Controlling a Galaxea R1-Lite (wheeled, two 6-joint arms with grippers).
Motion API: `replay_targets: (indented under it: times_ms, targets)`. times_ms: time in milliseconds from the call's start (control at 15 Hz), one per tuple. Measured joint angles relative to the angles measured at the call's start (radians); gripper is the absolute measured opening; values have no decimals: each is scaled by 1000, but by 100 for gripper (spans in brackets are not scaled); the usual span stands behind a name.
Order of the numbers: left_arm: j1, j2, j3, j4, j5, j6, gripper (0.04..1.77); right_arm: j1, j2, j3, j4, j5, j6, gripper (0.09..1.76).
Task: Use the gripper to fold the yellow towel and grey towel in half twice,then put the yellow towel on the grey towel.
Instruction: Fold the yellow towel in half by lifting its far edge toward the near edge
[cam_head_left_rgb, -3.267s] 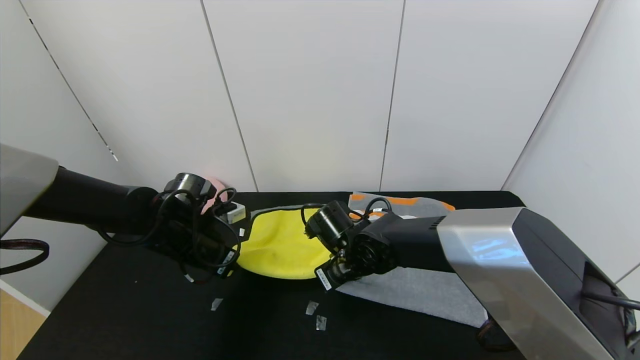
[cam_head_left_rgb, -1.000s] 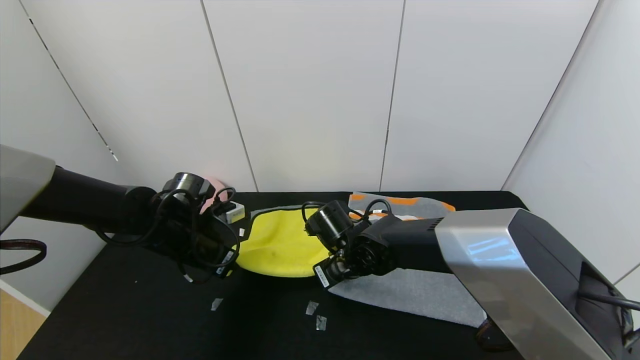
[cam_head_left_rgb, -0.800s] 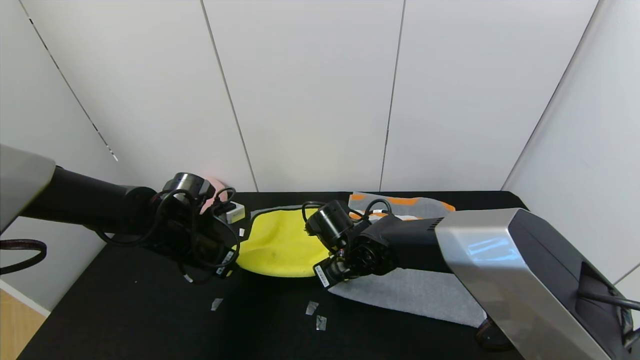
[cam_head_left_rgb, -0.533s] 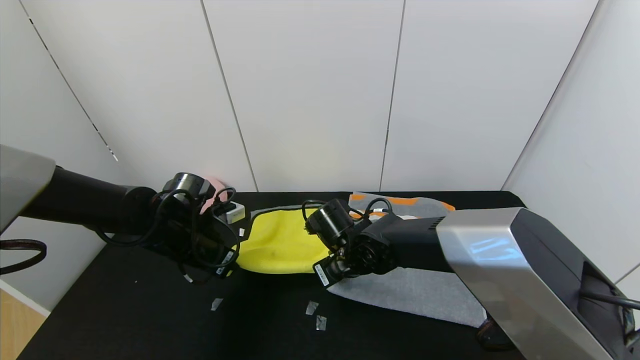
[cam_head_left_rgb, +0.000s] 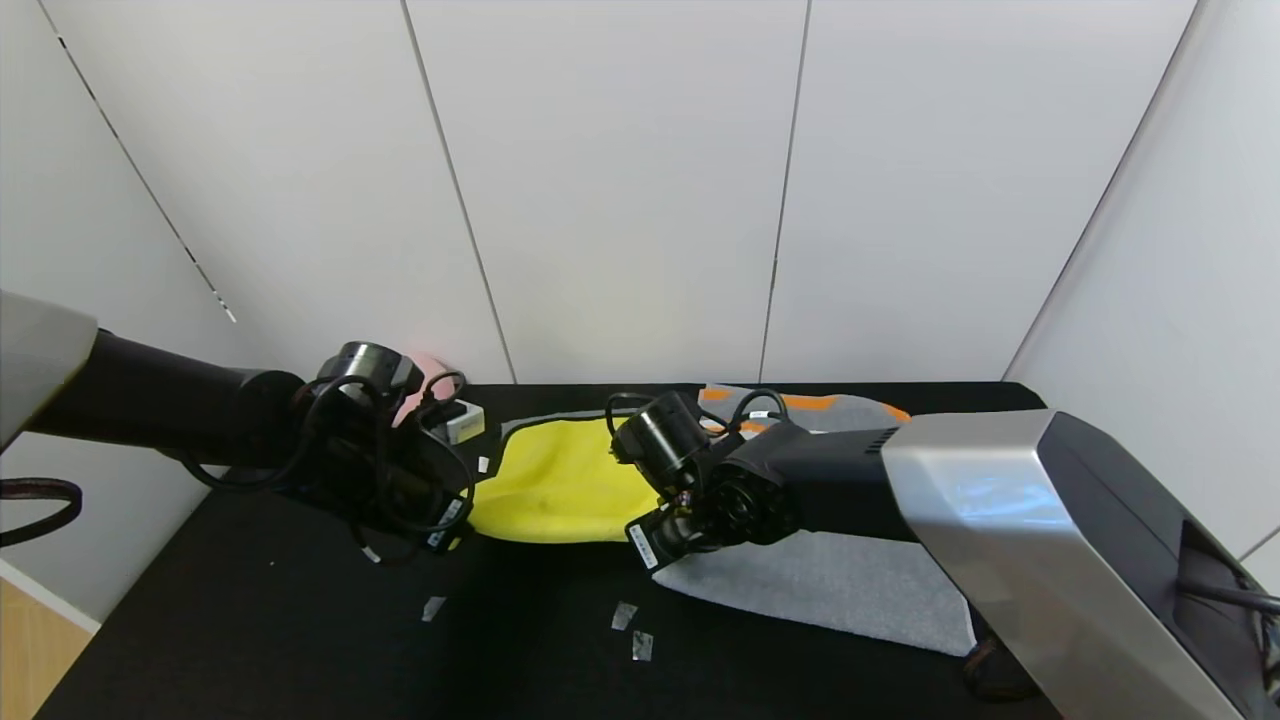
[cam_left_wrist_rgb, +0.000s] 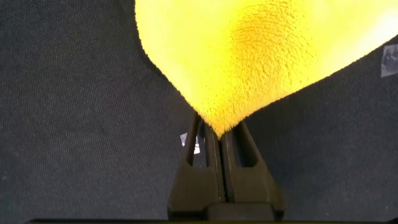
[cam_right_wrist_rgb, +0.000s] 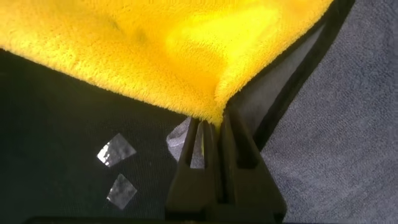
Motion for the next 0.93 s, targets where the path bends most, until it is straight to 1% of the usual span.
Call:
replay_targets:
  times_ms: [133,267,400,667,933]
  targets:
    - [2,-16,8,4,-1,-2,11,0,-14,4,8,2,7,14]
    - [8,-44,21,54,-3,-2,11,0,-36,17,40,14,7,14]
    - [13,-78,47,86,-19,-3,11,4,-71,52,56,46,7,14]
    - [27,-170,140,81,-30,-5,11,24,-152,158,57,56,7,14]
    - [35,-291,244,80,-30,-10,11,54,-247,293,52,55,7,14]
